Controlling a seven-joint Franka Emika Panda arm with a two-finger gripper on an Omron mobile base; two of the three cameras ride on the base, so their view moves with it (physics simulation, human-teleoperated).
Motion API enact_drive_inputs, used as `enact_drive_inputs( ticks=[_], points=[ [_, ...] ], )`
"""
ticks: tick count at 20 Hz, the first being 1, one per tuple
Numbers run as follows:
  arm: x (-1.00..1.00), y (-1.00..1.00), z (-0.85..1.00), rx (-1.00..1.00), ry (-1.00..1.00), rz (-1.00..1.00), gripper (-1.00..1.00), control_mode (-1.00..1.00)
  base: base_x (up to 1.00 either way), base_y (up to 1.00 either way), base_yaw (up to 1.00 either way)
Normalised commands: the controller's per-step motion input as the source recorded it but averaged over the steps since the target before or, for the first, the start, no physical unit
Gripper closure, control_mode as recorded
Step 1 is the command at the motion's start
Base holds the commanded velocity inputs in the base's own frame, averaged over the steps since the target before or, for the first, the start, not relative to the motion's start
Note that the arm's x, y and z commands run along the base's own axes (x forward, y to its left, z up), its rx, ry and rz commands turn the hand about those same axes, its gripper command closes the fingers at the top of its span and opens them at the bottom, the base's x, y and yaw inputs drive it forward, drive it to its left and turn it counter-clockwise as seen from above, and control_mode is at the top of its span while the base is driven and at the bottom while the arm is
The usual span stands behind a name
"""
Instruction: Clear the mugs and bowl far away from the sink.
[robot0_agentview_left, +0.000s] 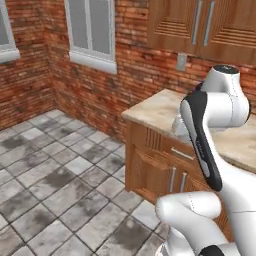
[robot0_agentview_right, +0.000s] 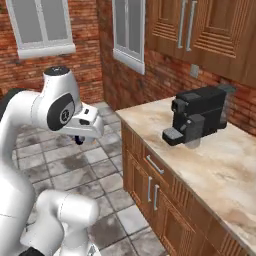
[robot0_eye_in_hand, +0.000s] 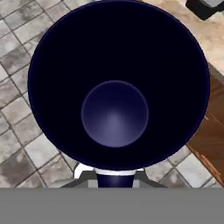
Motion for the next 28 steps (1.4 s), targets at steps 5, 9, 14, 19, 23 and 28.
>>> enact_drive_inputs(
  ticks=[5, 9, 14, 19, 23, 28],
  points=[
    [0.0, 0.0, 0.0, 0.0, 0.0, 0.0, 1.0, 1.0, 0.0, 0.0, 1.0],
    [0.0, 0.0, 0.0, 0.0, 0.0, 0.0, 1.0, 1.0, 0.0, 0.0, 1.0],
    [0.0, 0.0, 0.0, 0.0, 0.0, 0.0, 1.0, 1.0, 0.0, 0.0, 1.0],
    [0.0, 0.0, 0.0, 0.0, 0.0, 0.0, 1.0, 1.0, 0.0, 0.16, 1.0],
    [0.0, 0.0, 0.0, 0.0, 0.0, 0.0, 1.0, 1.0, 0.0, 0.31, 1.0],
    [0.0, 0.0, 0.0, 0.0, 0.0, 0.0, 1.0, 1.0, 0.0, 0.33, 1.0]
  ],
)
